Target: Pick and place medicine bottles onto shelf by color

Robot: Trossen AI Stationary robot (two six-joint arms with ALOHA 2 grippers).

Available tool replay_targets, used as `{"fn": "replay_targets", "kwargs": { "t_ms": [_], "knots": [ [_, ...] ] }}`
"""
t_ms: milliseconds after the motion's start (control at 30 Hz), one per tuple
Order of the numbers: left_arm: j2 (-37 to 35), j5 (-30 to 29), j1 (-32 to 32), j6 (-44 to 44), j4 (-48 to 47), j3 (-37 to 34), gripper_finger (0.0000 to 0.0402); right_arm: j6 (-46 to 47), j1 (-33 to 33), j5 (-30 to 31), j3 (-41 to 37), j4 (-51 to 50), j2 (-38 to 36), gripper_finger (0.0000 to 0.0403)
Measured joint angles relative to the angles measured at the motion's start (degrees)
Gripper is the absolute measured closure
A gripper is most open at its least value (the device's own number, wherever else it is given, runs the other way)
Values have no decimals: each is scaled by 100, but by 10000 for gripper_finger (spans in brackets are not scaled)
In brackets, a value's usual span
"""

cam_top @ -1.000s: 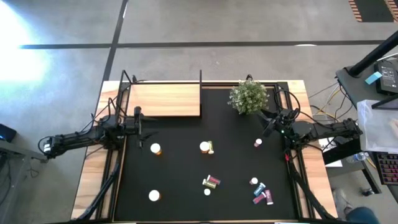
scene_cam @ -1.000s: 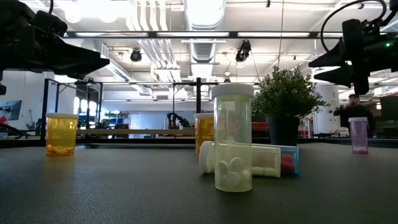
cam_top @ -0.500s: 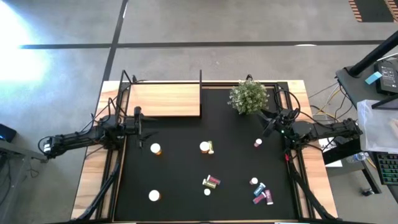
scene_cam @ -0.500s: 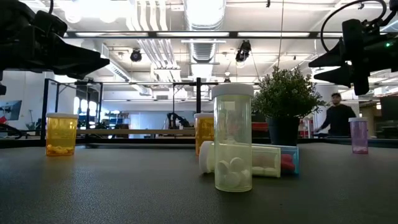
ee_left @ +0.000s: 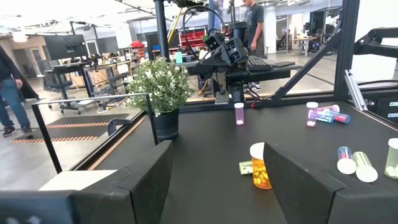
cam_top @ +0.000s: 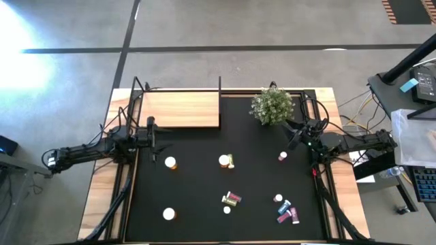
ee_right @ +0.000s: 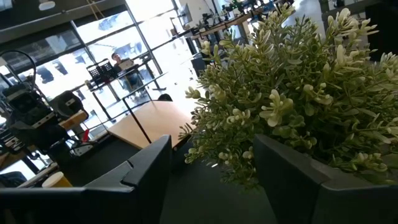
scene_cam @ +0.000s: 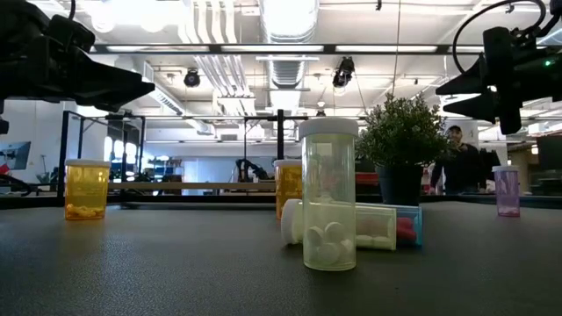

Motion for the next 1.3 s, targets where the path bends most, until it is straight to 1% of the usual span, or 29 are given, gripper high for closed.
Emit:
{"fn": "replay_targets", "kwargs": {
  "t_ms": [1033, 1133, 1200, 1300],
  "knots": [
    [0, 2, -1, 0, 0, 0, 166, 1, 0, 13, 0, 25, 2, 186],
    [0, -1, 0, 0, 0, -1, 166, 0, -2, 13, 0, 230, 2, 186],
    [1, 1, -1, 0, 0, 0, 166, 115, 0, 13, 0, 420, 1, 186],
    [1, -1, 2, 0, 0, 0, 166, 616, 0, 7, 0, 615, 0, 186]
  ]
}}
